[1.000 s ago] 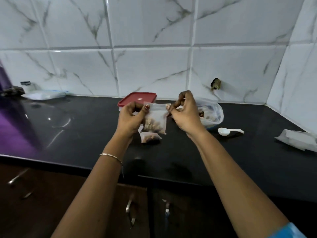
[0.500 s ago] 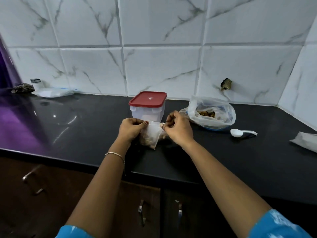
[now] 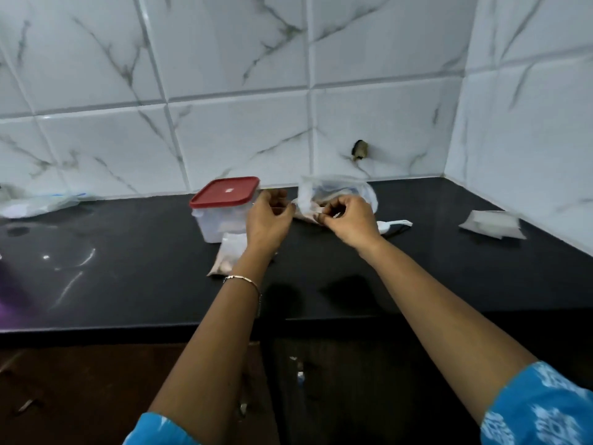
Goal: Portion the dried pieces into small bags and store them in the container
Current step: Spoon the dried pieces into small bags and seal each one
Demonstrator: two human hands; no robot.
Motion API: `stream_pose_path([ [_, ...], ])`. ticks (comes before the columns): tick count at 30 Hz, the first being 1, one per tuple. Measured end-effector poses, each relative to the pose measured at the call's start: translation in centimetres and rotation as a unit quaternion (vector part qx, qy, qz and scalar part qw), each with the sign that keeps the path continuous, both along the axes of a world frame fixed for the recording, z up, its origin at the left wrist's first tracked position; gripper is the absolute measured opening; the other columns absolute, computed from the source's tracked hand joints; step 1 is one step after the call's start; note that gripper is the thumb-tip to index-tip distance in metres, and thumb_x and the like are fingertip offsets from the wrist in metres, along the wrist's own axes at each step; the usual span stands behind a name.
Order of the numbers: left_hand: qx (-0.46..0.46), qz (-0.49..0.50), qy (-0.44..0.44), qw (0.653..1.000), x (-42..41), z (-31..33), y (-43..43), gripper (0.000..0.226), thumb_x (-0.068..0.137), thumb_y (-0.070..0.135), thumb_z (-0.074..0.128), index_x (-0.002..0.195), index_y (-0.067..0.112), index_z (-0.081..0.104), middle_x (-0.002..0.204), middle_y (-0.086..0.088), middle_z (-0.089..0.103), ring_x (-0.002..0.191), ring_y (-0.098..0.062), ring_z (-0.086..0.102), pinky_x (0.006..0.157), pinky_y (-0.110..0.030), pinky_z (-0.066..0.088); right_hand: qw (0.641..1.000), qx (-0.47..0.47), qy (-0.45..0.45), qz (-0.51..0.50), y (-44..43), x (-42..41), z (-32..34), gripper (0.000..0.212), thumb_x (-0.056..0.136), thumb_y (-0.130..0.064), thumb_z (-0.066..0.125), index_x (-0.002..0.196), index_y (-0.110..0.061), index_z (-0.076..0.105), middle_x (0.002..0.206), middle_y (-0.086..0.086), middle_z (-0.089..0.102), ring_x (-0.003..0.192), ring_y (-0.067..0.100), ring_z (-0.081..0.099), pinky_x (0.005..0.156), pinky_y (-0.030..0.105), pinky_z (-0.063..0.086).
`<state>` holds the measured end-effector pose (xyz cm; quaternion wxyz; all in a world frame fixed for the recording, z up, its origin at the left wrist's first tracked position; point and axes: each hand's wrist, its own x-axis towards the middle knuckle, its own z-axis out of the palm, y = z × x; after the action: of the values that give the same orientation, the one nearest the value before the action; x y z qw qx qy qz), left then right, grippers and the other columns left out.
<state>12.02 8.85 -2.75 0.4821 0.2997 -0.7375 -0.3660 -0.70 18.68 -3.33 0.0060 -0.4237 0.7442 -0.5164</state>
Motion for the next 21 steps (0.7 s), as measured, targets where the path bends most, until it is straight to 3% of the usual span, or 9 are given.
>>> stream_pose_path([
  [7, 0.026, -0.144, -0.037, 0.989, -11.3, -1.5, 7.3, 0.021, 0.087, 0.013, 0.066, 0.108, 0.012, 0.062, 0.088, 0.002, 0.065, 0.080, -0.013, 0.061, 0.084, -0.030, 0.051, 0.987, -0.017, -0.016, -0.159, 9.6, -9.3, -1.2, 0.018, 0.080, -0.032, 0.075, 0.078, -0.019, 0.063, 0.078, -0.006, 0.067, 0.077, 0.013, 0.063, 0.067, 0.027, 0.048],
  [11, 0.134, -0.247, -0.061, 0.958, -17.6, -3.8, 10.9, 0.017, 0.087, 0.012, 0.067, 0.102, 0.017, 0.059, 0.094, -0.003, 0.064, 0.090, -0.022, 0.062, 0.079, -0.035, 0.053, 0.967, 0.027, 0.012, -0.253, 14.6, -14.9, -2.5, 0.009, 0.085, -0.024, 0.067, 0.091, -0.021, 0.060, 0.098, -0.003, 0.066, 0.099, 0.021, 0.061, 0.084, 0.033, 0.048],
  [13, 0.158, -0.272, -0.094, 0.945, -20.1, -5.0, 12.1, 0.022, 0.086, 0.016, 0.070, 0.105, 0.019, 0.058, 0.106, -0.005, 0.064, 0.096, -0.021, 0.063, 0.087, -0.037, 0.055, 0.952, 0.069, 0.042, -0.296, 16.4, -17.2, -3.3, 0.021, 0.085, -0.023, 0.066, 0.105, -0.020, 0.060, 0.114, 0.002, 0.061, 0.112, 0.024, 0.055, 0.095, 0.038, 0.044],
  [15, 0.189, -0.296, -0.094, 0.931, -22.3, -5.3, 12.9, 0.029, 0.087, 0.016, 0.069, 0.114, 0.016, 0.057, 0.115, -0.007, 0.061, 0.091, -0.016, 0.062, 0.084, -0.032, 0.054, 0.935, 0.106, 0.050, -0.335, 17.7, -19.1, -3.7, 0.033, 0.087, -0.026, 0.064, 0.118, -0.019, 0.056, 0.125, 0.005, 0.055, 0.120, 0.028, 0.048, 0.099, 0.042, 0.040],
  [16, 0.199, -0.310, -0.097, 0.925, -23.2, -5.2, 13.3, 0.033, 0.088, 0.015, 0.068, 0.118, 0.014, 0.055, 0.117, -0.008, 0.059, 0.091, -0.015, 0.061, 0.082, -0.029, 0.054, 0.928, 0.115, 0.041, -0.351, 18.1, -20.0, -3.7, 0.037, 0.088, -0.027, 0.062, 0.123, -0.018, 0.054, 0.128, 0.006, 0.053, 0.123, 0.029, 0.046, 0.100, 0.043, 0.037],
  [21, 0.151, -0.326, -0.160, 0.919, -27.0, -5.2, 13.3, 0.044, 0.091, 0.014, 0.065, 0.133, 0.012, 0.050, 0.126, -0.008, 0.053, 0.115, -0.019, 0.057, 0.103, -0.037, 0.047, 0.898, 0.197, 0.035, -0.391, 17.3, -22.6, -3.9, 0.055, 0.088, -0.048, 0.056, 0.129, -0.012, 0.048, 0.132, 0.010, 0.055, 0.127, 0.031, 0.045, 0.103, 0.045, 0.031],
])
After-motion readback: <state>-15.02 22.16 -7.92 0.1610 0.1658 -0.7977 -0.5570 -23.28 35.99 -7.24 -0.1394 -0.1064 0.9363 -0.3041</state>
